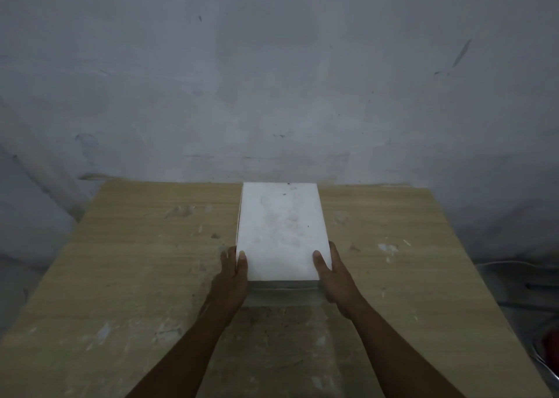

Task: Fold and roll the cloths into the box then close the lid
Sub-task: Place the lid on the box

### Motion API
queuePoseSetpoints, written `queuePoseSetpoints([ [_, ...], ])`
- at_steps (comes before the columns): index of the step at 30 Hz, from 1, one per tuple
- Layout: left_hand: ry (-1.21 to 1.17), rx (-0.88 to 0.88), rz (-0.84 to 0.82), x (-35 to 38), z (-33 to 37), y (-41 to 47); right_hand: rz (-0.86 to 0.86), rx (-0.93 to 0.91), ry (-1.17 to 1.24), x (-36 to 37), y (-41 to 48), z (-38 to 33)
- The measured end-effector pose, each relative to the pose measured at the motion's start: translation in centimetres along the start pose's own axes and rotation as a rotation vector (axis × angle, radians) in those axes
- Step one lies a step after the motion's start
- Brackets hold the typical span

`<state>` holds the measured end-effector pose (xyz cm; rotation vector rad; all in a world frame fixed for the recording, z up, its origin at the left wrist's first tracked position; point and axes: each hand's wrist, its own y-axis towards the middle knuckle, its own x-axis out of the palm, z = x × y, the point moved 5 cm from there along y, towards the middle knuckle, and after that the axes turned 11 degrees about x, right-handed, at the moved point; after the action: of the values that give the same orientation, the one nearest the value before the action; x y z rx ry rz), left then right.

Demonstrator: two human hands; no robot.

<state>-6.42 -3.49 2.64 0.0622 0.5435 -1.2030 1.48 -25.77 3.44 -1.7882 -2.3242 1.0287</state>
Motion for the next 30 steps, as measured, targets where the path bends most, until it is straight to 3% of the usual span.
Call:
queuePoseSetpoints([
  [12,-0.270,-0.079,-0.043,-0.2,2.3,3.6,0.014,0.049,0.049,0.2,3.1,-2.4],
  [21,-0.182,0.036,-0.055,-0.9,3.6,10.8,0.007,0.051,0.026,0.4,8.5,-5.8],
  [30,-0.133,0.038,-0.035,-0.3,3.6,12.9,0.072,-0.001,-0.068,0.6,10.6,-6.2],
])
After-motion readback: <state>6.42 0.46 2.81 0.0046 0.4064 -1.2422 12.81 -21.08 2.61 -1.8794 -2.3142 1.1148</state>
